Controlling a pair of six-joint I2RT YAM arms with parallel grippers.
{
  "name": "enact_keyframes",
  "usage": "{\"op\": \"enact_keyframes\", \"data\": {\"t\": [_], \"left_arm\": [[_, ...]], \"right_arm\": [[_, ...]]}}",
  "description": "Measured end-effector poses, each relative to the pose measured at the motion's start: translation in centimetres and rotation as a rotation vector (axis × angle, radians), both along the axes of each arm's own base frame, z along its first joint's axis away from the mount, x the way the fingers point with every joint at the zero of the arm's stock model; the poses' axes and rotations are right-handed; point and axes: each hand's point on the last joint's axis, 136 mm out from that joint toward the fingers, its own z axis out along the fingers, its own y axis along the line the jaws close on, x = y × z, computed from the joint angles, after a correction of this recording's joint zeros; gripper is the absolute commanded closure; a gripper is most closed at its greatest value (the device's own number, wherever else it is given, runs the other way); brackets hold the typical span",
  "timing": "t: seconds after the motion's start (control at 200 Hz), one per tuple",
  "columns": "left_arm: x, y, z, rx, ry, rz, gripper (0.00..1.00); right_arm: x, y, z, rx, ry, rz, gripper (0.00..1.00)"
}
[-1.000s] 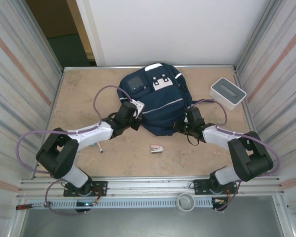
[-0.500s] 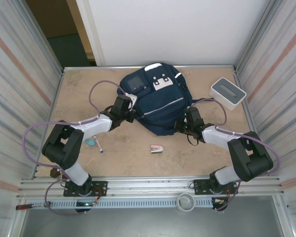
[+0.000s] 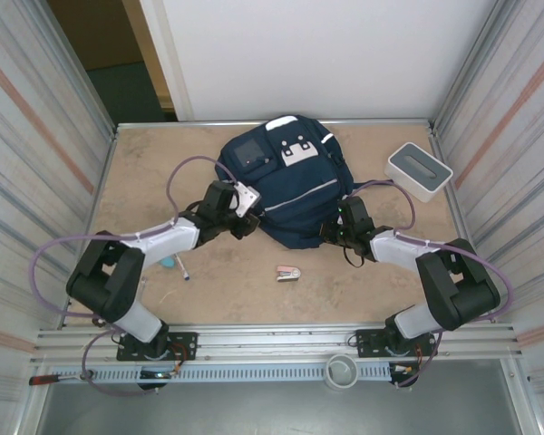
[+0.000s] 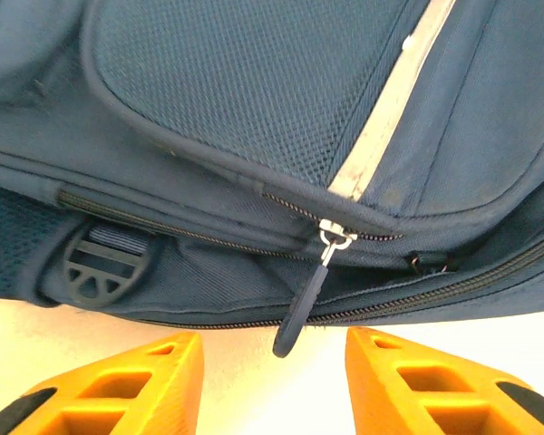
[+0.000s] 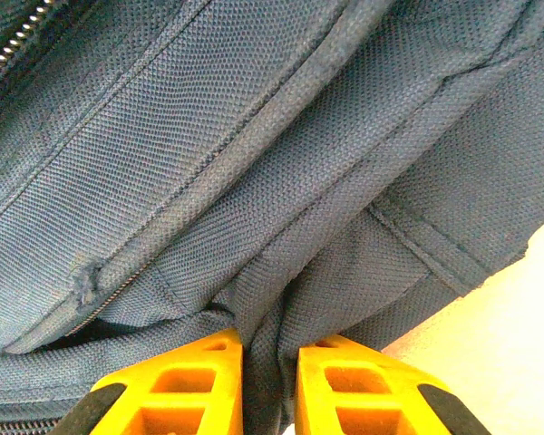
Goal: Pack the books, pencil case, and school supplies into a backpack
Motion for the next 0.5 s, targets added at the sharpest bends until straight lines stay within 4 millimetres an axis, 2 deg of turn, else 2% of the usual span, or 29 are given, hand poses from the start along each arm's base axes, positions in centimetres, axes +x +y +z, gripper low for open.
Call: {"op": "enact_keyframes", "data": {"t": [0.145, 0.391, 0.501], "left_arm": [[0.6, -0.5, -1.9, 0.034, 0.04, -0.018, 0.56], [1.2, -0.9, -2.5, 0.046, 0.053, -0.031, 0.84], [1.1, -1.0, -2.5, 0.045, 0.054, -0.038, 0.92]], "right_arm": [[0.0, 0.0, 0.0, 0.0, 0.0, 0.001, 0.83], [0.0, 0.0, 0.1, 0.0, -0.001, 0.0, 0.83], [0.0, 0.0, 0.0, 0.0, -0.001, 0.0, 0.84]]}}
